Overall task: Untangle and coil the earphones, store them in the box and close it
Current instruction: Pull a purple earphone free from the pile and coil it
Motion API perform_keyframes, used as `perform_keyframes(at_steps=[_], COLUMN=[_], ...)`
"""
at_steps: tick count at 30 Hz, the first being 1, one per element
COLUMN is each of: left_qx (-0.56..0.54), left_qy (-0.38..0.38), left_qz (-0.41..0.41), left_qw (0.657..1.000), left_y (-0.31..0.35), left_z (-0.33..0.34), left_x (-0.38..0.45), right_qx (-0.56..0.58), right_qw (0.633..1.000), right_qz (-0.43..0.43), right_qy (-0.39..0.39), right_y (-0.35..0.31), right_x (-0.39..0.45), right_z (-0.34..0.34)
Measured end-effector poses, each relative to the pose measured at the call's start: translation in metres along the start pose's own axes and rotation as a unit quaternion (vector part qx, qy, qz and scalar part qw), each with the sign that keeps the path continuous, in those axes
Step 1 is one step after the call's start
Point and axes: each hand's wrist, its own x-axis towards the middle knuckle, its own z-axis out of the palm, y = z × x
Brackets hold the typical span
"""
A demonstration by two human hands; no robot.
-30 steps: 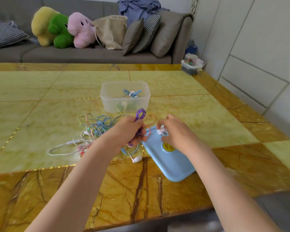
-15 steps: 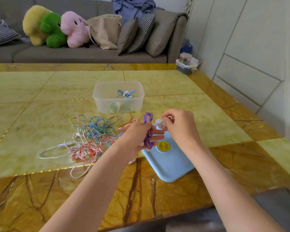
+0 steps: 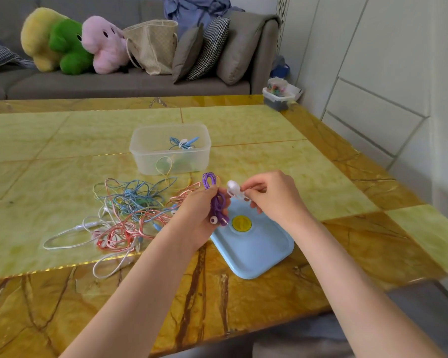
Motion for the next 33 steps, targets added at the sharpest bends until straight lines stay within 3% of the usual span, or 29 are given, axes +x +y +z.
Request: perform_keyframes(at_steps=[6,11,18,21,23,28,33], left_qx=[-0.082,-0.066,-0.029,-0.015,0.004,0.195,0.456], left_qy=[-0.049,-0.038,-0.057,-0.037,-0.022,-0.019,0.041], left_qz=[-0.048,-0.053,-0.055,-0.037,-0.013,0.049,0.151], left_qw=[0.994,0.996,0.996,0.999,1.0,0.979,0.876], left_y=[0.004,0.001,0.002,0.005,0.007,0.005,0.01], left_z=[0.004,0.006,0.012,0.009,0.002,-0.001,0.002], left_x=[0.001,0.003,0.001,0.001,0.0,-0.001,0.004], right_qx=[-0.007,0.096,0.116,0.091,0.144,0.215,0.228], right_qw=[0.999,0.986,0.974,0.963,0.946,0.957,0.963], right_qz=[0.007,0.039,0.036,0.039,0.065,0.116,0.095], right_qy=[0.043,0.128,0.19,0.252,0.283,0.157,0.108], right_y=[0.006,0.01,0.009,0.011,0.016,0.012,0.001], right_x=[0.0,0.004,0.004,0.007,0.01,0.006,0.006], right_z=[-0.008,-0.018,-0.022,-0.032,-0.045,-0.037,-0.031])
